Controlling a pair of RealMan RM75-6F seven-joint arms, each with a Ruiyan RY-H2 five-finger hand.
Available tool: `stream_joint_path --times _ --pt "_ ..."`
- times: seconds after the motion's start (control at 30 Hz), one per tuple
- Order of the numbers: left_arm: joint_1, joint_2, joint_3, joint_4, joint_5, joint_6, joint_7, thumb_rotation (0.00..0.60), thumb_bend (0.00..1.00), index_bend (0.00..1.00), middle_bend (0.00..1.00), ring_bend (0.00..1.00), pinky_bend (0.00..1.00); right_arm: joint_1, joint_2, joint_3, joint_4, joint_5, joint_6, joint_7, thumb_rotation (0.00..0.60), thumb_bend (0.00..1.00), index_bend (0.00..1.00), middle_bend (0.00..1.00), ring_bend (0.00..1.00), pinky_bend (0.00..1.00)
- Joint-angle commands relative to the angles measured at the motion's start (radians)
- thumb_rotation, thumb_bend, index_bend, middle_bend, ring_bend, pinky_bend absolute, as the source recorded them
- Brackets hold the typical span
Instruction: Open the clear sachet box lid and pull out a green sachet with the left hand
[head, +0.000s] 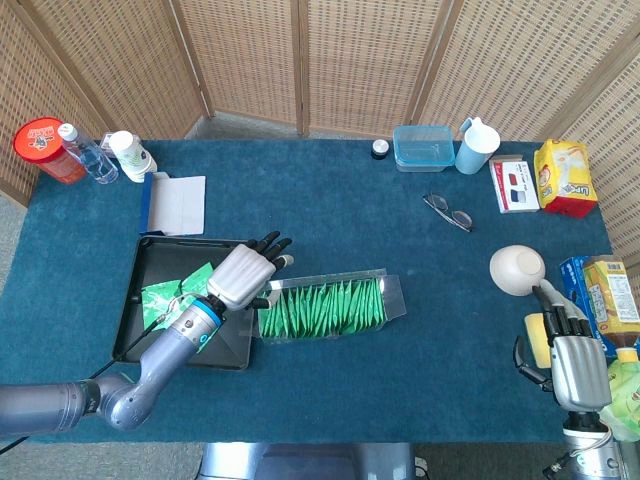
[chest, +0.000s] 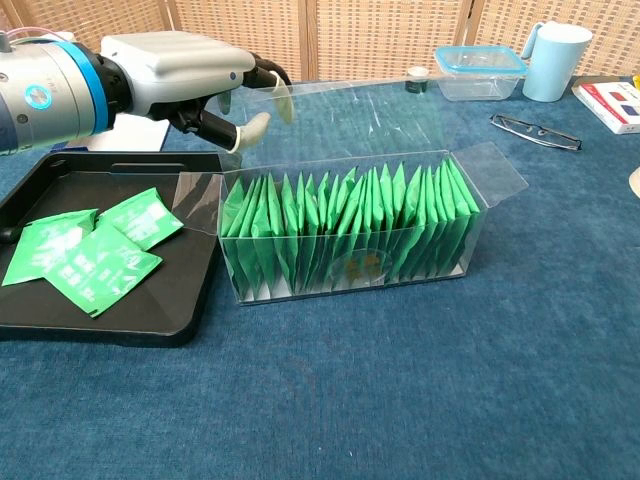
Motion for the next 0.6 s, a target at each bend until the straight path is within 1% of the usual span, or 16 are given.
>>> stream_joint_path --times 0.03,0.07,0.23,0.3,0.37,0.43,0.47,0.6 --pt "-0.005 -0.006 -0.005 0.008 -0.007 -0.014 -0.021 0.307 0.64 0.25 0.1 0.07 0.3 -0.002 0.001 0.0 0.0 0.0 0.002 0.002 0.246 0.58 0.0 0.08 0.11 0.17" --pt "-0.006 -0.008 -0.007 0.007 -0.011 -0.019 -0.031 0.334 0.65 0.25 0.1 0.07 0.3 -0.002 0.002 0.0 0.0 0.001 0.002 0.003 0.245 0.58 0.0 0.08 0.11 0.17" --pt "-0.011 -0.009 -0.021 0.0 -0.018 -0.058 -0.109 0.422 0.68 0.28 0.1 0.07 0.3 -0.007 0.003 -0.002 0.004 0.004 0.003 0.009 0.247 0.58 0.0 0.08 0.11 0.17" --pt "-0.013 -0.008 -0.025 -0.004 -0.016 -0.071 -0.137 0.467 0.69 0.3 0.11 0.07 0.3 -0.007 0.002 -0.002 0.006 0.005 0.003 0.012 0.246 0.58 0.0 0.08 0.11 0.17" --pt "-0.012 -0.01 -0.028 -0.005 -0.007 -0.077 -0.165 0.529 0.69 0.32 0.12 0.08 0.3 -0.007 0.002 -0.002 0.007 0.004 0.004 0.015 0.246 0.58 0.0 0.08 0.11 0.17" --pt "-0.011 -0.014 -0.03 0.0 0.007 -0.074 -0.183 0.578 0.69 0.35 0.13 0.08 0.3 -0.008 0.002 -0.002 0.009 0.004 0.004 0.017 0.246 0.58 0.0 0.08 0.11 0.17" --pt "-0.01 -0.016 -0.03 0.003 0.013 -0.07 -0.189 0.59 0.69 0.37 0.13 0.09 0.3 -0.008 0.002 -0.003 0.01 0.003 0.004 0.018 0.247 0.58 0.0 0.08 0.11 0.17" --pt "-0.002 -0.022 -0.037 0.011 0.033 -0.059 -0.234 0.592 0.69 0.38 0.14 0.09 0.3 -0.008 0.002 -0.002 0.012 0.003 0.004 0.022 0.247 0.58 0.0 0.08 0.11 0.17"
